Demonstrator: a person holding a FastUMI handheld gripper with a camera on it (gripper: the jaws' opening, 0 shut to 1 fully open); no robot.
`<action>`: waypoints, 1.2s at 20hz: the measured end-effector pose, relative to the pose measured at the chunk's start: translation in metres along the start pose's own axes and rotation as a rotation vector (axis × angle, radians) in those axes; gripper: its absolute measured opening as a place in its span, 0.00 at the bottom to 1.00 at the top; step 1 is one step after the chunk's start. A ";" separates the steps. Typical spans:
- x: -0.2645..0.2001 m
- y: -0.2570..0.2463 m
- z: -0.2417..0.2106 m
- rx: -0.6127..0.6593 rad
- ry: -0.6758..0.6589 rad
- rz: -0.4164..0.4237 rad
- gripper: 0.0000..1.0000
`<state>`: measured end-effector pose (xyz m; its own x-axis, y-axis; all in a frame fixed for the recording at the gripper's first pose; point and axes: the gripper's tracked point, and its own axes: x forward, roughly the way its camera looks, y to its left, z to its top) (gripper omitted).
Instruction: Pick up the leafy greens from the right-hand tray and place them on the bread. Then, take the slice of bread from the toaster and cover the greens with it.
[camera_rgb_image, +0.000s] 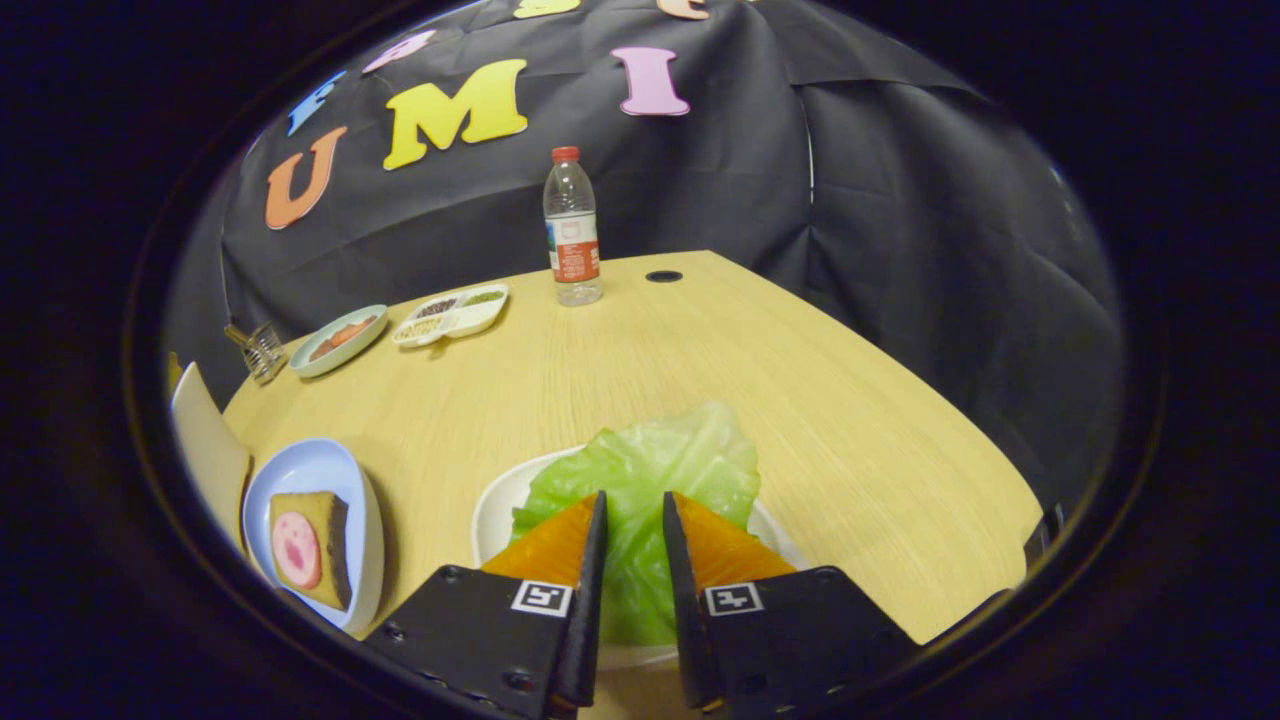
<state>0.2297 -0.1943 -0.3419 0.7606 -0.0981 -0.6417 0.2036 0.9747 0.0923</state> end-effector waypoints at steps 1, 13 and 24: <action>-0.001 0.001 0.000 0.013 0.006 0.000 0.21; -0.063 0.019 0.049 0.011 -0.112 0.066 0.01; -0.126 0.185 0.027 -0.122 -0.143 0.339 0.01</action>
<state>0.1883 -0.0069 -0.2230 0.8523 0.2151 -0.4767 -0.1426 0.9725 0.1839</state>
